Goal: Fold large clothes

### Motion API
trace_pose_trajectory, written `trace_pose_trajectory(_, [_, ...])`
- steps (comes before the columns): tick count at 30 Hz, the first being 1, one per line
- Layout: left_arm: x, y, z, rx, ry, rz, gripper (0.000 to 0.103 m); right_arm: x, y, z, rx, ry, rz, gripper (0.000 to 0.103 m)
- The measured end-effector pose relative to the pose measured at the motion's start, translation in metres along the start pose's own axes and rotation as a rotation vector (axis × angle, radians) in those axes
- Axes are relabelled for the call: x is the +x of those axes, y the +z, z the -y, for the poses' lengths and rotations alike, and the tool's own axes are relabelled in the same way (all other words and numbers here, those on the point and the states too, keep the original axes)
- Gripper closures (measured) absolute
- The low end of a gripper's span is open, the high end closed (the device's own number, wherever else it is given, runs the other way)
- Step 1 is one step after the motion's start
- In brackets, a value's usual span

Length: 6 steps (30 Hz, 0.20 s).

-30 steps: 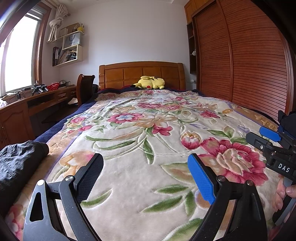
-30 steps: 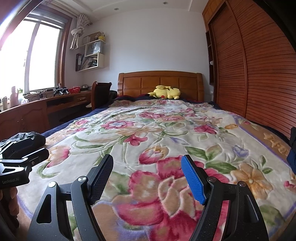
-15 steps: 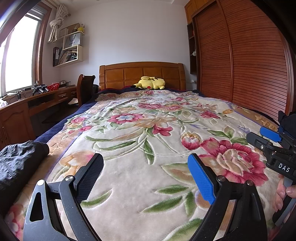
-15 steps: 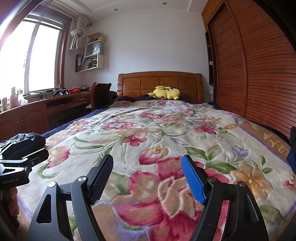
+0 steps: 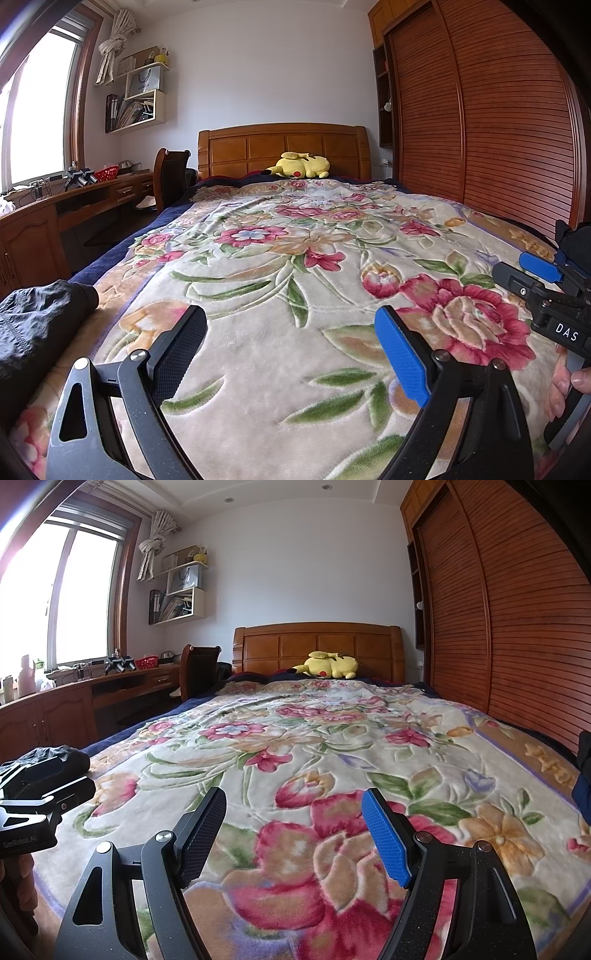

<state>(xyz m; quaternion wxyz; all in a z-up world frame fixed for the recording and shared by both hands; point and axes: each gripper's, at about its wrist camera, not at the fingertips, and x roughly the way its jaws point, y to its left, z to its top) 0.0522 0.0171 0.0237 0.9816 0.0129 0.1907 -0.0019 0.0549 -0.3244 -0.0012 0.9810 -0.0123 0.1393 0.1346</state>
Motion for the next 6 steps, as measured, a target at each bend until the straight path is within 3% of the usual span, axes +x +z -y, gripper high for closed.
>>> trace_pose_trajectory(6, [-0.0006, 0.0006, 0.0001, -0.001, 0.0, 0.001, 0.01, 0.0002, -0.0007, 0.0003, 0.005, 0.0, -0.001, 0.025])
